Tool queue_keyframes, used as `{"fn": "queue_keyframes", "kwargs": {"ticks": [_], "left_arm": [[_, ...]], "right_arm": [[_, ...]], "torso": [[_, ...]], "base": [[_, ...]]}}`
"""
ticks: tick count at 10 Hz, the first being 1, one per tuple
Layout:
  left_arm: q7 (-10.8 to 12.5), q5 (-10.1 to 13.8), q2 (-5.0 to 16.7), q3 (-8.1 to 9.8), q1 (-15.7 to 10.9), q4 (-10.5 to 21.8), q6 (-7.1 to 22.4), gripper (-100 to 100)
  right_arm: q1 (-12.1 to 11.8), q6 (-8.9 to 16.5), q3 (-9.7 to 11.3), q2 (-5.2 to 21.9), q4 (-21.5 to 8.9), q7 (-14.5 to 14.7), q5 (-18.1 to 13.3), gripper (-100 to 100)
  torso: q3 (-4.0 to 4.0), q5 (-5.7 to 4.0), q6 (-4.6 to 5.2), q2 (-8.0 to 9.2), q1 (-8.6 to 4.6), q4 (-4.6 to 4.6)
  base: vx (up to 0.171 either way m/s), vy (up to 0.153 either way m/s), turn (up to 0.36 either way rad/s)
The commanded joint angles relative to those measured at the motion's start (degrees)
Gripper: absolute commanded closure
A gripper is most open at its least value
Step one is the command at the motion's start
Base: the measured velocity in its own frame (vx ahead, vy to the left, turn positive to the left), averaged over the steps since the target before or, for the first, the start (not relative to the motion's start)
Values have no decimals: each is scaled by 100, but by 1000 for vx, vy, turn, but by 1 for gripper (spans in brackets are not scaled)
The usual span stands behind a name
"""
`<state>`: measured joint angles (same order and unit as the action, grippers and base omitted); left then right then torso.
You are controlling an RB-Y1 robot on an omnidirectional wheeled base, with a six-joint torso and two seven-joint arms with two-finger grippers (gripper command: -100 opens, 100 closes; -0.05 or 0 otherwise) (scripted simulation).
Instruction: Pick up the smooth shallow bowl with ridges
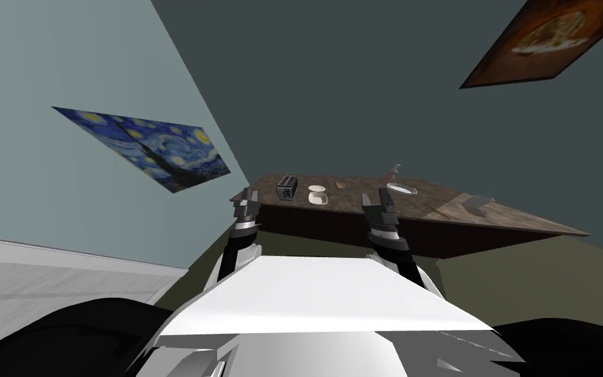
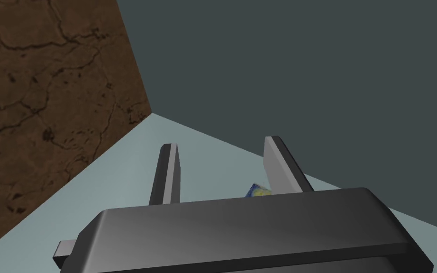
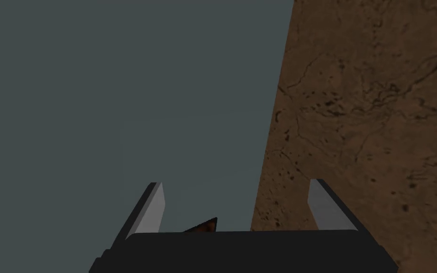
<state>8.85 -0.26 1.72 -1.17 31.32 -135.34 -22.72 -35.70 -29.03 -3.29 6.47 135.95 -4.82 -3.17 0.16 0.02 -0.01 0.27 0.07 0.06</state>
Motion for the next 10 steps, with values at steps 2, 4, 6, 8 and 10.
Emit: {"fn": "queue_keyframes", "kwargs": {"ticks": [2, 4, 6, 8, 10], "left_arm": [[0, 0, 0, 0, 0, 0, 0, 0], [0, 0, 0, 1, 1, 0, 0, 0], [0, 0, 0, 0, 0, 0, 0, 0], [0, 0, 0, 0, 1, 0, 0, 0], [0, 0, 0, 1, 1, 0, 0, 0]], "right_arm": [[-411, 329, -80, 207, -21, 178, -448, -100], [-609, 454, -109, 275, -39, 260, -682, -100], [-819, 588, -138, 339, -61, 351, -901, -100], [-1207, 879, -197, 459, -116, 557, -1288, -100], [-1505, 1034, -224, 516, -149, 671, -1594, -100]], "torso": [[-2, 0, 0, -3, 0, 0], [-7, 0, 3, -13, -1, -2], [-7, 0, 0, -12, 2, -3], [-9, 0, 0, -15, 1, -3], [-9, 1, 3, -16, 3, -3]], "base": [[-47, 30, 192], [-24, 21, 95], [-30, 29, 159], [-23, 40, 202], [-19, 37, 155]]}}
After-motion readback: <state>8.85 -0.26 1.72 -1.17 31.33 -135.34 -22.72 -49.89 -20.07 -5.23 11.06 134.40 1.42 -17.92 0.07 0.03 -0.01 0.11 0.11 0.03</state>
